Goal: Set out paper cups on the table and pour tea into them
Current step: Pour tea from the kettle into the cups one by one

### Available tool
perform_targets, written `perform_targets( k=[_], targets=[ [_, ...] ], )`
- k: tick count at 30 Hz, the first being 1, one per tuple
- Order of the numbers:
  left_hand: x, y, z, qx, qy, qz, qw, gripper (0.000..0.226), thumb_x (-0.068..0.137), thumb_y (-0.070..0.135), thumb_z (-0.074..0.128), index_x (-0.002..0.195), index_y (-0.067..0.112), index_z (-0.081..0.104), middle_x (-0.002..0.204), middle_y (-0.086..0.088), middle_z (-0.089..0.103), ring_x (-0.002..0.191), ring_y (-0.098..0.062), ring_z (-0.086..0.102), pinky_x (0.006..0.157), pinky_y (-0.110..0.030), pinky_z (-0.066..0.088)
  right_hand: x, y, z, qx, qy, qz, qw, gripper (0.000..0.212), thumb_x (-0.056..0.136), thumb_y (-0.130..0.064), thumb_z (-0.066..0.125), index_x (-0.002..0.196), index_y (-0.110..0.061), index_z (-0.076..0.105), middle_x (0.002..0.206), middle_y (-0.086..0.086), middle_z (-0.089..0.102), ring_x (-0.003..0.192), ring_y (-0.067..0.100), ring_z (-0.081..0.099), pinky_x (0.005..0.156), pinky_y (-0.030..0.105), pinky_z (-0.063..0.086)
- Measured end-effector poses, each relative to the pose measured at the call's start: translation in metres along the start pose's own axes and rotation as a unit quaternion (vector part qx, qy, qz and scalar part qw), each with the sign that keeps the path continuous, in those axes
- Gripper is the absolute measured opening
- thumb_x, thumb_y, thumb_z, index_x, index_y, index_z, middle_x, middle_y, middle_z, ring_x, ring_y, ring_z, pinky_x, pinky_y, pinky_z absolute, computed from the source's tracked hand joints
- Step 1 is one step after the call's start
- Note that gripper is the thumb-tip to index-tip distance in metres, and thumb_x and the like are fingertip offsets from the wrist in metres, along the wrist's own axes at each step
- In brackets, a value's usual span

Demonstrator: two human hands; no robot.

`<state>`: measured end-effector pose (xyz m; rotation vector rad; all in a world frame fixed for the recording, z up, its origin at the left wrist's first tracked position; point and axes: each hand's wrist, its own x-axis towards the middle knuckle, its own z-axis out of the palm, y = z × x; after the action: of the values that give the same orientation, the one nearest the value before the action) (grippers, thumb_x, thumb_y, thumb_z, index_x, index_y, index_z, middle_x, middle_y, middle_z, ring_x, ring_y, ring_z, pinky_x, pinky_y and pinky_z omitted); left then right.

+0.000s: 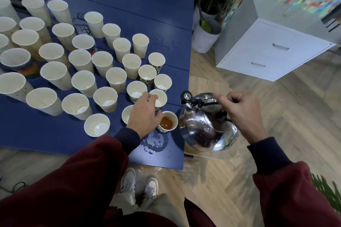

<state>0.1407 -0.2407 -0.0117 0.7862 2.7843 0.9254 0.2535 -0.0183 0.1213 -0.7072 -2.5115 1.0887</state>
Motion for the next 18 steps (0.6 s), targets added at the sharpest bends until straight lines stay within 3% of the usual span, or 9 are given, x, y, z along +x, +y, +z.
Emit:
perform_targets(
  k=[3, 8, 12, 18],
  targets=[
    [0.021, -0.004, -0.012, 0.045, -0.047, 0.009, 0.998, 0.050, 0.083, 0.018, 0.070, 0.129, 0.006, 0.052, 0.122, -0.016, 0.049, 0.109, -0.035, 0.052, 0.094, -0.046, 0.047, 0.006, -0.007, 0.001, -0.004, 0.014, -0.007, 1.000, 0.053, 0.087, -0.026, 0.077, 0.055, 0.007, 0.050, 0.048, 0.018, 0.038, 0.046, 0.013, 0.034, 0.052, 0.029, 0.032],
    [0.044, -0.006, -0.019, 0.267, -0.080, 0.060, 0.958, 0.061, 0.083, 0.042, 0.068, 0.132, 0.014, 0.046, 0.133, -0.010, 0.047, 0.122, -0.030, 0.043, 0.089, -0.043, 0.039, 0.025, -0.012, 0.004, -0.012, 0.002, -0.016, 1.000, 0.052, 0.087, -0.029, 0.076, 0.054, 0.004, 0.052, 0.046, 0.006, 0.038, 0.047, 0.014, 0.034, 0.054, 0.031, 0.033],
    [0.057, -0.013, -0.018, 0.302, -0.093, 0.073, 0.946, 0.065, 0.083, 0.064, 0.060, 0.126, 0.016, 0.052, 0.130, -0.008, 0.053, 0.123, -0.030, 0.042, 0.090, -0.046, 0.037, 0.041, -0.012, 0.015, -0.020, -0.032, -0.026, 0.999, 0.053, 0.086, -0.038, 0.075, 0.054, -0.002, 0.052, 0.048, 0.013, 0.041, 0.049, 0.018, 0.040, 0.052, 0.038, 0.040],
    [0.061, -0.015, -0.008, 0.254, -0.113, 0.059, 0.959, 0.066, 0.084, 0.067, 0.057, 0.130, 0.019, 0.054, 0.133, -0.004, 0.054, 0.129, -0.025, 0.038, 0.099, -0.045, 0.032, 0.063, -0.011, 0.027, -0.058, -0.071, -0.055, 0.994, 0.053, 0.080, -0.056, 0.067, 0.057, -0.010, 0.053, 0.043, -0.001, 0.042, 0.048, 0.020, 0.045, 0.053, 0.039, 0.045]
  ],
)
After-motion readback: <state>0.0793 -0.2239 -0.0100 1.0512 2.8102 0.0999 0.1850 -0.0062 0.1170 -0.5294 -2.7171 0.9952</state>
